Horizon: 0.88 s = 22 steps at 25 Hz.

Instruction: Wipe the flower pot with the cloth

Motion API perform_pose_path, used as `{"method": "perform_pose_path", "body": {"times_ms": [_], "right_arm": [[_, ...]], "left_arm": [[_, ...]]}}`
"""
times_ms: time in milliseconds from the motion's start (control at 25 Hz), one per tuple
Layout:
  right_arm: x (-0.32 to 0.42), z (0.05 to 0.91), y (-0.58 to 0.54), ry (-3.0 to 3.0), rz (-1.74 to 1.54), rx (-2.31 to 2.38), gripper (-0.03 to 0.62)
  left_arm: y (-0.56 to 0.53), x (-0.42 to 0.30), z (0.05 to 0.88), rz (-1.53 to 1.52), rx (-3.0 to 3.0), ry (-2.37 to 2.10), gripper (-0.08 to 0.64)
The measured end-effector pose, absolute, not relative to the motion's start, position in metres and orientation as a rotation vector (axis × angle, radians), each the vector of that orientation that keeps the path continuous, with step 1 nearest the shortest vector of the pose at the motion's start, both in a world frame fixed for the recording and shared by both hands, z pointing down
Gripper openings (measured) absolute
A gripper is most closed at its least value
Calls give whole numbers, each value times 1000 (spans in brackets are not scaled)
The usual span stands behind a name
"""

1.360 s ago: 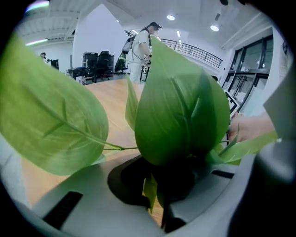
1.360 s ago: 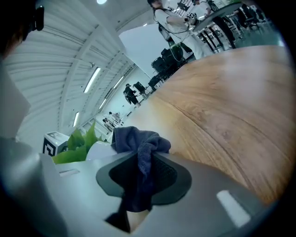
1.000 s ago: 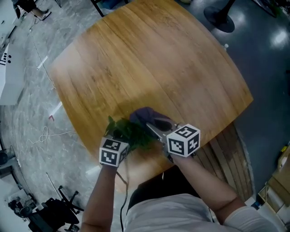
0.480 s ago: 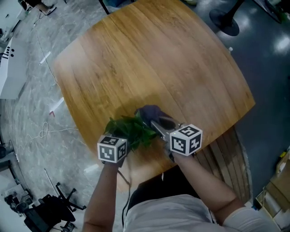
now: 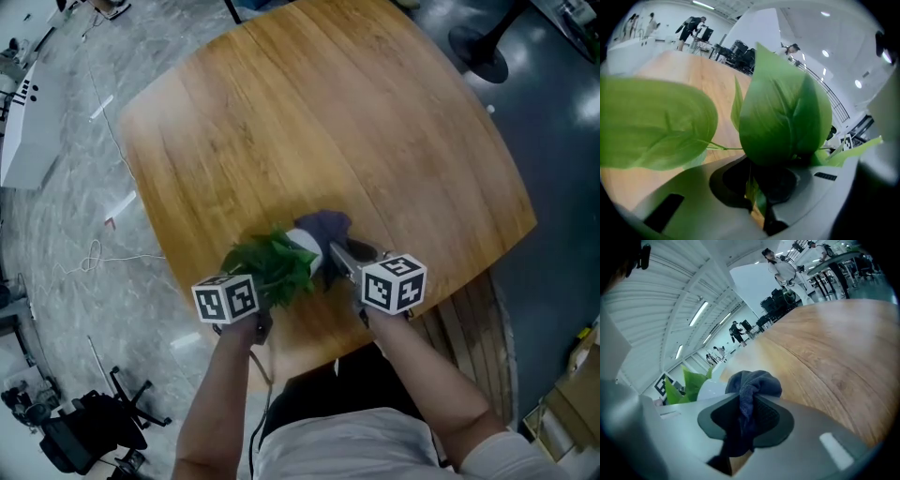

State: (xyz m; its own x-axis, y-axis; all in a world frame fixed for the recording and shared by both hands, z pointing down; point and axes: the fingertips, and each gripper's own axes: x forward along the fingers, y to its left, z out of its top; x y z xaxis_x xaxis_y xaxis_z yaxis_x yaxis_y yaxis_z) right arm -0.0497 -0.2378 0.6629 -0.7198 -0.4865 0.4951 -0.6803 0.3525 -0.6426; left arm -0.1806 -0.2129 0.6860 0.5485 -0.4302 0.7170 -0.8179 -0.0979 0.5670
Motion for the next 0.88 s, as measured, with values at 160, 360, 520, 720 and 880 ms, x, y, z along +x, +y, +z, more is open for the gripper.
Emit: {"method": "perform_pose_path", "body": {"times_ms": [160, 360, 520, 720, 880], "right_arm": [[-81, 623, -224, -2489, 1261, 952, 77], [-89, 610, -212, -2500, 1237, 903, 77], [-68, 647, -234, -2428, 1205, 987, 77], [-65, 670, -251, -2399, 1214, 1018, 77], [-103, 626, -232, -2493, 1197, 877, 77]], "left_arm": [[-207, -183, 694, 312, 1571, -1019, 18], [-198, -181, 696, 215, 1467, -1007, 17], [-202, -183, 693, 151, 1425, -1000, 17], [-211, -188, 703, 106, 1384, -984, 17], [-211, -194, 707, 110, 1360, -979, 17]]}}
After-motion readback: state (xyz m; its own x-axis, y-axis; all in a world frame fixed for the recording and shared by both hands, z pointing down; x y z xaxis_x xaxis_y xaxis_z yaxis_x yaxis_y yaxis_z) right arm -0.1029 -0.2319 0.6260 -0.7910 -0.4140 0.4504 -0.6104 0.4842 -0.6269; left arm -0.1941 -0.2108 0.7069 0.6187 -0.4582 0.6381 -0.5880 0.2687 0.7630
